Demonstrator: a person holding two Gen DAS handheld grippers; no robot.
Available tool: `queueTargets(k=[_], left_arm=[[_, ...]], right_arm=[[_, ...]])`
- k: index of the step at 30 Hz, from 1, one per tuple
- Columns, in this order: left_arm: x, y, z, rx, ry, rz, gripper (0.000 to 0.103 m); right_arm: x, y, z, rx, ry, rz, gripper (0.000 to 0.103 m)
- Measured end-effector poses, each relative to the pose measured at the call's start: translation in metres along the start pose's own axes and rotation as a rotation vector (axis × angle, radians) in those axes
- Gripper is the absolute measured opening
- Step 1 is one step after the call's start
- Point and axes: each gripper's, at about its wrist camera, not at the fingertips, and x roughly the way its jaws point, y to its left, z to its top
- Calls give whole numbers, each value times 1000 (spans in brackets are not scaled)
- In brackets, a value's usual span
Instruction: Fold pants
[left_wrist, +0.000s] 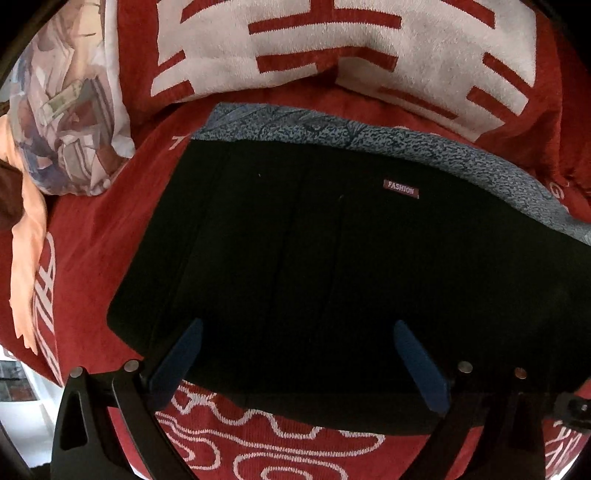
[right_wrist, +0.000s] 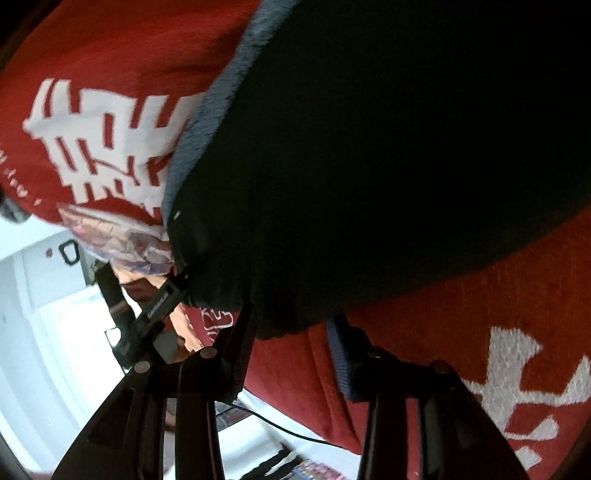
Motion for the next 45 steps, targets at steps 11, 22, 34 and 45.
queueTargets(k=[11, 22, 34, 45], left_arm=[[-20, -3, -7, 20, -2, -1, 103], [-22, -18, -13, 43, -9, 21, 103], [-24, 20, -25, 7, -84, -18, 103], [-32, 17, -40, -18, -144, -62, 103]], right_arm=[[-23, 1, -26, -85, -5, -188, 8], [-24, 59, 18, -421, -72, -423, 38], [136, 286, 56, -931, 145, -352, 42], [280, 324, 83, -1005, 295, -541, 17]])
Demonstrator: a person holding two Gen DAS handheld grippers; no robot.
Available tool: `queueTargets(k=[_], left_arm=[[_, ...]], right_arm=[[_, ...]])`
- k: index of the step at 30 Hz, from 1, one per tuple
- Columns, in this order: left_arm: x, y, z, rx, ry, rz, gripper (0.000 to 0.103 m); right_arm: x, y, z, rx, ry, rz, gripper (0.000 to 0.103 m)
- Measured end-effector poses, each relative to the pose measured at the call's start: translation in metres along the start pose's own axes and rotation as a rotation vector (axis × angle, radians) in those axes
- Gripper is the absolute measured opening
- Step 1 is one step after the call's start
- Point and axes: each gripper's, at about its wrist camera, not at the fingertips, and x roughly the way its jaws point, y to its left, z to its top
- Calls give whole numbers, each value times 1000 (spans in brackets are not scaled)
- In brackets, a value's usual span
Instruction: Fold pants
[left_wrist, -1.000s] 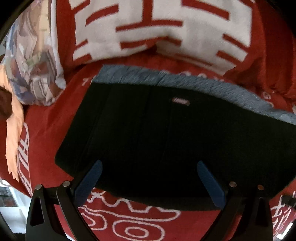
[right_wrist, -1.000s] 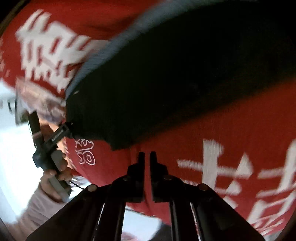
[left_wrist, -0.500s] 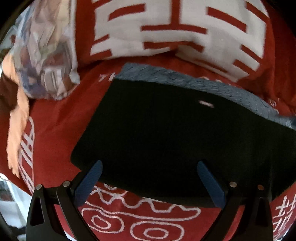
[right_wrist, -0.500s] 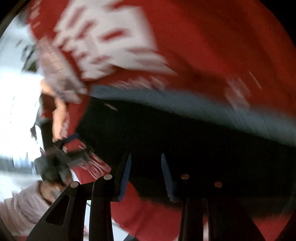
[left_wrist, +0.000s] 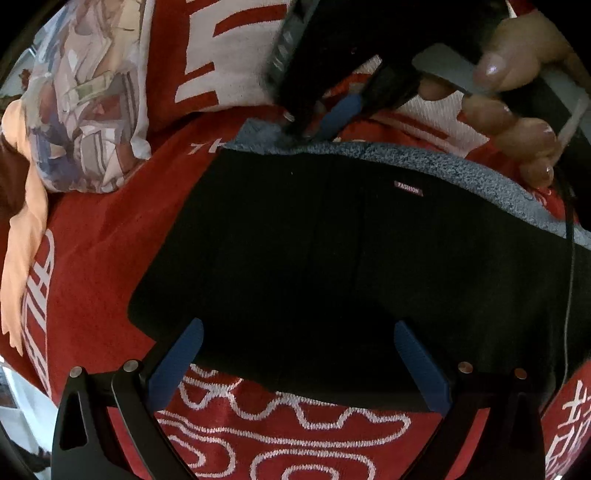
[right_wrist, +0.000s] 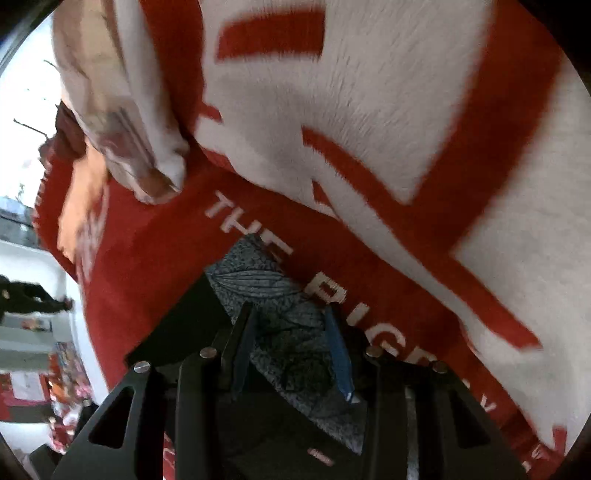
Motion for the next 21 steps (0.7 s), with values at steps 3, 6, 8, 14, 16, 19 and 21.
queueTargets(k=[3, 6, 8, 14, 16, 19, 21], left_arm=[[-12, 5, 2, -26, 10, -25, 103], [-25, 12, 13, -74, -38, -28, 103], [-23, 19, 28, -94, -51, -10, 103], [8, 38, 25, -134, 79, 19, 103], [-3, 39, 17, -107, 77, 51, 103], [-15, 45, -4, -112, 132, 71, 103], [-22, 49, -17, -128, 173, 84, 103]], right_arm=[[-2, 5, 2, -32, -3, 22, 4], [2, 9, 12, -10, -19, 21, 4], [9, 7, 13, 19, -10, 0, 5], [-42, 10, -39, 40, -110, -84, 11], [-59, 5, -80, 55, -127, -97, 44], [-57, -20, -142, 153, -72, -121, 66], [-45, -49, -181, 299, 22, -152, 66]])
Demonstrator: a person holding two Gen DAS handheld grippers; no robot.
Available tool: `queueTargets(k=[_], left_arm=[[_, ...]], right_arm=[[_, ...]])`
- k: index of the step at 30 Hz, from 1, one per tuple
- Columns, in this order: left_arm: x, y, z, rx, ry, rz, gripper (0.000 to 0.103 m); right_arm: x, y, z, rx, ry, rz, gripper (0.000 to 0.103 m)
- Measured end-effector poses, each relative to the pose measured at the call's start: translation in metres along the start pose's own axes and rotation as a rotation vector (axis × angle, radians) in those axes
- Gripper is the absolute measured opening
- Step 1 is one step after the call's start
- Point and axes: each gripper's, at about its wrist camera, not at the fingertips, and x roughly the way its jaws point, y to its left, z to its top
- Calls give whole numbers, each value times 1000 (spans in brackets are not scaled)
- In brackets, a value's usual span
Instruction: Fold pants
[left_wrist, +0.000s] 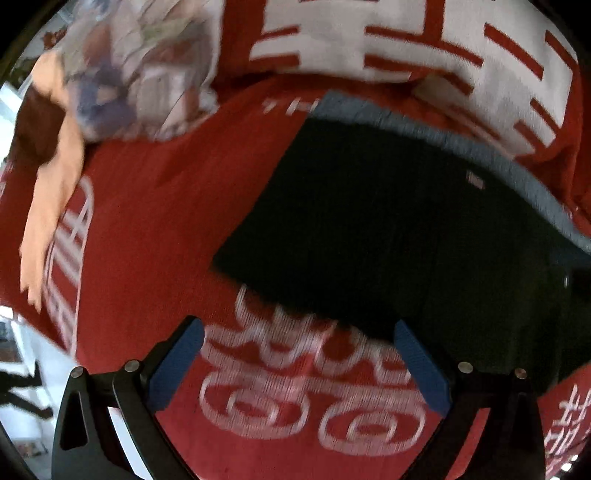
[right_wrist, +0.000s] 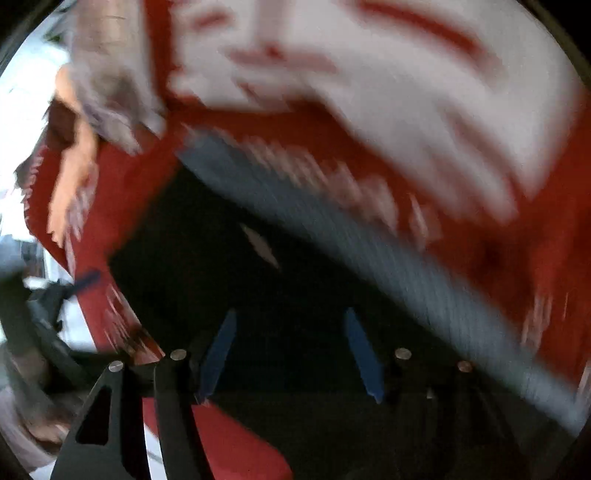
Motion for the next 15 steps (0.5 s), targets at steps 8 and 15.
queueTargets(k=[8, 15], left_arm=[[-32, 6, -69, -33, 157, 57, 103], [-57, -30, -128, 40, 319, 46, 103]], right_arm=[[-60, -62, -102, 222, 26, 63, 68], [-104, -89, -176, 384, 41, 77, 69]])
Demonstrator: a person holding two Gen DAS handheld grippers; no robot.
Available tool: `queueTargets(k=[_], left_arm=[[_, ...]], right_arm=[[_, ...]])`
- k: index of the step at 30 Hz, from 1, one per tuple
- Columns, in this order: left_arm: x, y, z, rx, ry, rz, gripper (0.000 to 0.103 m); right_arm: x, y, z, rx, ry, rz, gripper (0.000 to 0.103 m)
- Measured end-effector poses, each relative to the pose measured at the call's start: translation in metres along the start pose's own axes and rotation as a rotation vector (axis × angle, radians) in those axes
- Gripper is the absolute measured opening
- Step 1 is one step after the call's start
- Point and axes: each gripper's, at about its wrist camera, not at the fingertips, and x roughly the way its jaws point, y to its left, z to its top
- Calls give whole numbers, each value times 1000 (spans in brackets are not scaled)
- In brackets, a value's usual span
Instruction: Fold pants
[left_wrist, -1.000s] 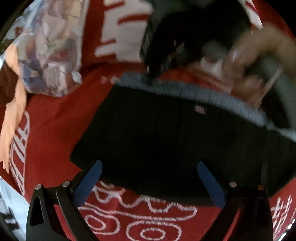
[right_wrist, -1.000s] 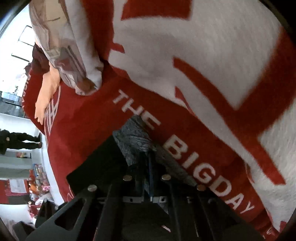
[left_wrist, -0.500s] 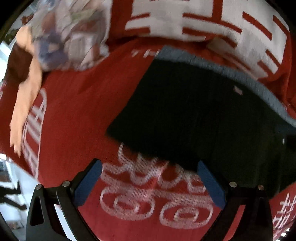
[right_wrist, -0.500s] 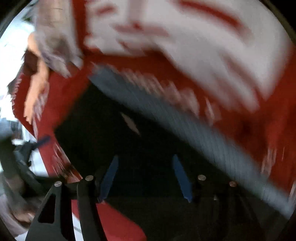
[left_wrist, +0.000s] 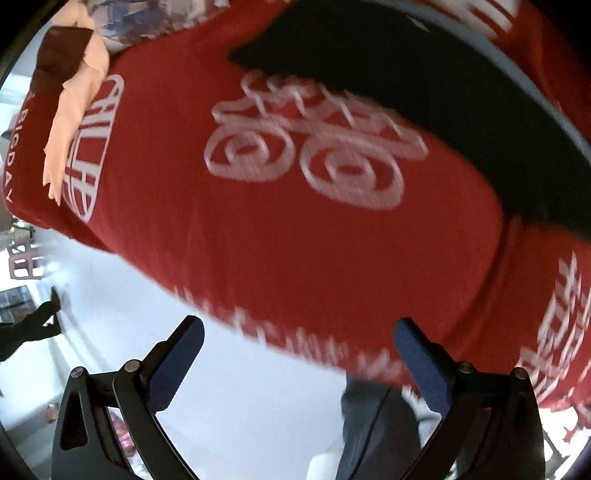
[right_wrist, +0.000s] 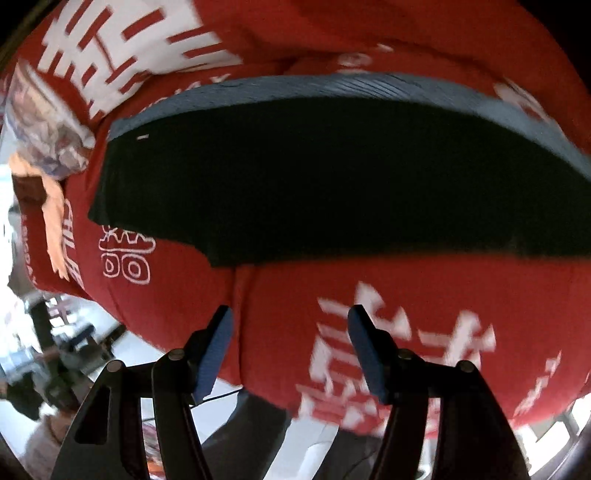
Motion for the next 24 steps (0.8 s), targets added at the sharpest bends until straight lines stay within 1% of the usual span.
queueTargets(k=[2, 5, 8, 11, 17, 24], left_arm=[[-5, -13, -18, 37, 19, 11, 103], [-13, -29, -36, 98, 38, 19, 103], [-20, -40, -39, 134, 38, 15, 103], [-33, -51, -33, 157, 10, 20, 103], [-55, -61, -21, 177, -54, -12, 103], [-57, -69, -28, 225, -53, -21, 103]], right_arm=[[-10, -12, -19, 38, 1, -2, 70], [-19, -30, -38, 75, 13, -14, 70], [-27, -42, -54, 83, 17, -26, 70], [-34, -48, -59, 85, 13, -31, 70], [-47, -51, -60, 84, 2, -29, 70], [-51, -49, -57, 67, 3, -35, 70]])
